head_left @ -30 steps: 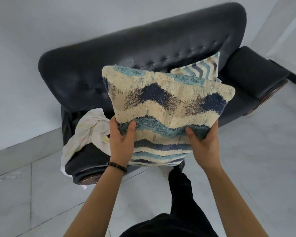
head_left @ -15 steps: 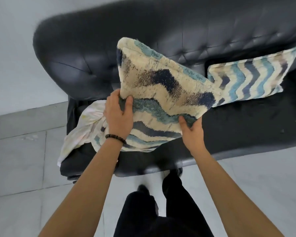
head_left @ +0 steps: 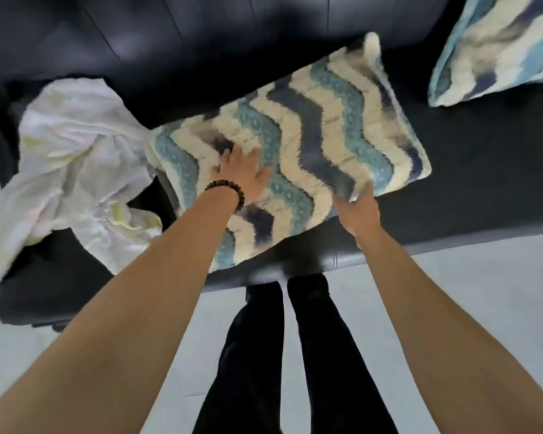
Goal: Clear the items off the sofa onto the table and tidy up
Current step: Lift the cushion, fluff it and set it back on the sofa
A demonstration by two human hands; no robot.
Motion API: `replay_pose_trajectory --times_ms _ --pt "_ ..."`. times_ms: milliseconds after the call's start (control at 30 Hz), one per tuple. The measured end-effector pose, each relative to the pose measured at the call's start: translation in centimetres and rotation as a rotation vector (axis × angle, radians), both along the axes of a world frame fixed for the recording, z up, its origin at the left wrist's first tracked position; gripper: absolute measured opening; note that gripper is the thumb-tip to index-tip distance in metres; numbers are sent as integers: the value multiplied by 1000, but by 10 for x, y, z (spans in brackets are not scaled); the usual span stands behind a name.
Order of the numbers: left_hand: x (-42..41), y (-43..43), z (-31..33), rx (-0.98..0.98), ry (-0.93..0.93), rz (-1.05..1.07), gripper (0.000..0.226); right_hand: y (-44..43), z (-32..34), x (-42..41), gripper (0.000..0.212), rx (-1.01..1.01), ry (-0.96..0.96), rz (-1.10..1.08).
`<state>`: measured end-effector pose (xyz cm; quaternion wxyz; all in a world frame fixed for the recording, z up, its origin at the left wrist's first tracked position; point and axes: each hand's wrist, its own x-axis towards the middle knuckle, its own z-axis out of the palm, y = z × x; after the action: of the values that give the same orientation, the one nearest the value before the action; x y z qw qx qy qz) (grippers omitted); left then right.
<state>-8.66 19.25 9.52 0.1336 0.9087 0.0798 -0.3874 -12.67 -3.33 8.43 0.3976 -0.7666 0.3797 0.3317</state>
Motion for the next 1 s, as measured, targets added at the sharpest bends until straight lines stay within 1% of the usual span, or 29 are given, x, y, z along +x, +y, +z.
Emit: replay_pose_trajectory --times_ms 33,67,100,167,233,300,367,433,500,533,567,600,700,767,800,867,1000 --pt "-13 5 -11 12 14 -41 59 2 -4 4 88 -34 6 49" --pt "-23 10 -16 14 -11 -79 58 3 -5 8 83 -92 -1 80" --pt "-29 15 -19 9 -48 -90 57 6 -3 13 80 -187 -45 116" --pt "-32 24 -20 5 -121 -35 53 13 2 23 78 -379 -211 232" --pt "-21 33 -25 40 -201 51 54 21 5 42 77 -415 -381 364" --pt "-4 43 -33 77 -259 149 58 28 1 71 76 -381 -477 504" --pt "14 53 -45 112 -300 218 64 36 -11 101 76 -431 -555 675" --pt "24 61 -59 131 -305 264 66 41 -29 126 80 -482 -560 791" --pt "24 63 -72 192 -288 264 66 42 -49 137 87 -510 -442 826" --pt "21 62 -75 240 -298 247 64 41 -57 137 90 -555 -389 845" --pt "19 61 -77 273 -321 239 59 39 -61 133 89 -600 -373 863" --pt "17 60 -76 276 -349 256 54 36 -62 128 83 -619 -401 877" --pt "10 58 -65 179 -480 386 36 28 -51 114 42 -504 -582 855" --pt "5 56 -51 113 -605 380 31 24 -35 114 27 -464 -646 809" --pt "6 54 -42 89 -668 365 30 22 -24 117 25 -450 -674 758" --pt "15 50 -20 55 -794 353 28 20 0 124 27 -439 -736 635" --pt "53 47 23 65 -1084 279 22 12 45 137 33 -486 -848 407"
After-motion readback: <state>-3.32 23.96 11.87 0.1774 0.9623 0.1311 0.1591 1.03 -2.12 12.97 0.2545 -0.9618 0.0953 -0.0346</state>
